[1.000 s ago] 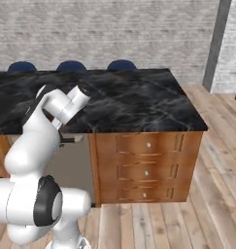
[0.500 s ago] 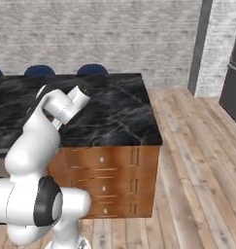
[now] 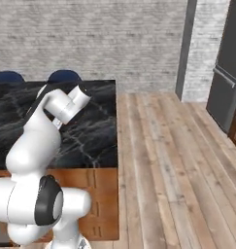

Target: The kettle is done boiling. Turn off the stove, then wait for 300 timesteps before moving the kettle to the dining table.

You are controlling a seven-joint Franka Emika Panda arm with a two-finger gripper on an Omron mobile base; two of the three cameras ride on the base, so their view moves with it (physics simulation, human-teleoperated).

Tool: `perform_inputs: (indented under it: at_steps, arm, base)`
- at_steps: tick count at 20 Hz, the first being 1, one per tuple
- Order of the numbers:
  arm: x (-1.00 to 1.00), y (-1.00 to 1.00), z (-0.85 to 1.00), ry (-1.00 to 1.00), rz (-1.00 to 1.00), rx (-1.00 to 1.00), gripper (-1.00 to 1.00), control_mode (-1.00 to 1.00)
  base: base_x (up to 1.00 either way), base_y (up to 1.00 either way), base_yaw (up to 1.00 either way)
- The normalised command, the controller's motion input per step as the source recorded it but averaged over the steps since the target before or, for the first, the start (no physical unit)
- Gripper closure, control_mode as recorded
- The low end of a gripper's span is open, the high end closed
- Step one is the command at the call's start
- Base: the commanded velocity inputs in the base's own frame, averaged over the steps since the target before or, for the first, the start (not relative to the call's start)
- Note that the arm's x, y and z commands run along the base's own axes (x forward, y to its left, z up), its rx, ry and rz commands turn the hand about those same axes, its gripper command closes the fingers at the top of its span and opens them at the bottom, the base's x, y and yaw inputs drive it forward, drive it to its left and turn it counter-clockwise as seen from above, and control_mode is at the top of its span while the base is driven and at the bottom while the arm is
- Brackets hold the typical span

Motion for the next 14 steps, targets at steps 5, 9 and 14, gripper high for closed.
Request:
perform_inputs:
  at_steps: [5, 9, 14]
  arm:
    - [0.0, 0.0, 0.0, 0.0, 0.0, 0.0, 1.0, 1.0]
    - [0.0, 0.0, 0.0, 0.0, 0.0, 0.0, 1.0, 1.0]
    - [0.0, 0.0, 0.0, 0.0, 0.0, 0.0, 1.0, 1.0]
  base:
    - [0.52, -0.6, 0.0]
    - [0.44, -0.61, 0.0]
    - [0.57, -0.42, 0.05]
